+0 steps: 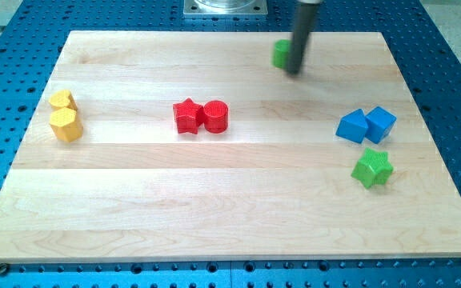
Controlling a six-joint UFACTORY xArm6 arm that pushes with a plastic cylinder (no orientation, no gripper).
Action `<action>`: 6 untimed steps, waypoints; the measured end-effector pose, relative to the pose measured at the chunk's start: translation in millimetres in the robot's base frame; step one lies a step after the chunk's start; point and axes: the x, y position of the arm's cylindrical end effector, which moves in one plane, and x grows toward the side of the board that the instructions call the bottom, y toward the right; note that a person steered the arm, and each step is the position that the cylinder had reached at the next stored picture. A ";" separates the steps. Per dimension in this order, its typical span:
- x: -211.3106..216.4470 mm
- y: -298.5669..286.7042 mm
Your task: Slide the green circle towards the top center
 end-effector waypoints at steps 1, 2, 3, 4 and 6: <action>5.1 -22.1; -13.2 33.8; -44.2 24.9; -42.9 3.1; -40.5 -17.2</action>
